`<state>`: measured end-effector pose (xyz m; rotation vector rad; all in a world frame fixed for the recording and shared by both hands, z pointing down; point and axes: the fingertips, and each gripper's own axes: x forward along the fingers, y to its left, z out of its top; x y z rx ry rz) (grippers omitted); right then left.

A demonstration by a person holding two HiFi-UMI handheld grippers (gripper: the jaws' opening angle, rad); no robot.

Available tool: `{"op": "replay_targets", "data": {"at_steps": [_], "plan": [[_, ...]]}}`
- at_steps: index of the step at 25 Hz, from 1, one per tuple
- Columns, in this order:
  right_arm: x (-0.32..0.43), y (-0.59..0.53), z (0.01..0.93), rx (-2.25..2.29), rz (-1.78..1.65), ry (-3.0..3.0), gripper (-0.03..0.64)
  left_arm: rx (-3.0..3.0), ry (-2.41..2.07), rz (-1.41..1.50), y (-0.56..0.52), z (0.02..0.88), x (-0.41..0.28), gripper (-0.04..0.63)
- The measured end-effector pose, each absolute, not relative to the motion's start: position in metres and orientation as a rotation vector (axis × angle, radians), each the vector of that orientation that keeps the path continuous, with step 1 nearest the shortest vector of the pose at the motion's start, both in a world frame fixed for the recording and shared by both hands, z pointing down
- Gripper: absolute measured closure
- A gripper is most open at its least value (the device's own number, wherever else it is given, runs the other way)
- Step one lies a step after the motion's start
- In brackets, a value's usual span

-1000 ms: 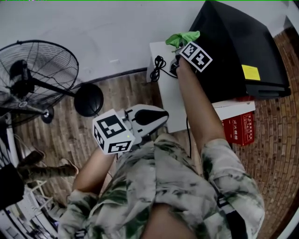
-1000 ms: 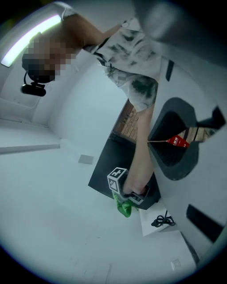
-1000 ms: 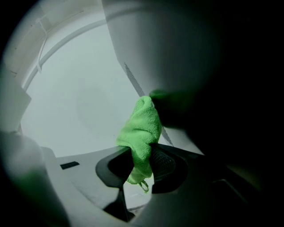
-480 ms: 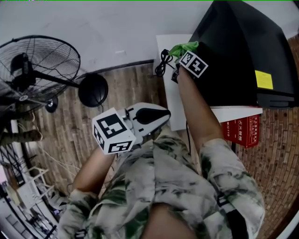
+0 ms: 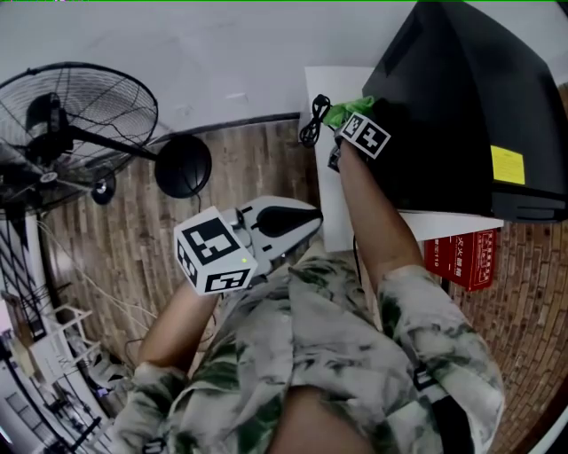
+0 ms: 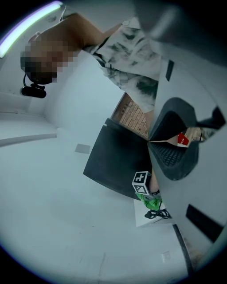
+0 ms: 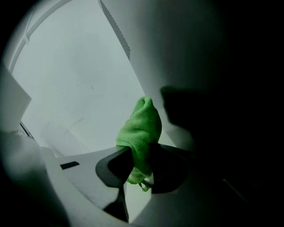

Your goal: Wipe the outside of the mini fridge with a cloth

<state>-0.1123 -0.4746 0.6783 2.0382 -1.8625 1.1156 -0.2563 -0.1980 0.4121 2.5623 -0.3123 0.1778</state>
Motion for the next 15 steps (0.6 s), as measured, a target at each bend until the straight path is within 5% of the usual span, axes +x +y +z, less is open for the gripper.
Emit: {"op": "replay_targets", "data": {"at_steps": [15], "plan": [[-0.118, -0.443, 0.652, 1.988, 1.008, -1.934, 0.511, 2.595, -0.271, 0.157, -0.171, 0.404, -0.255, 0.569]]}}
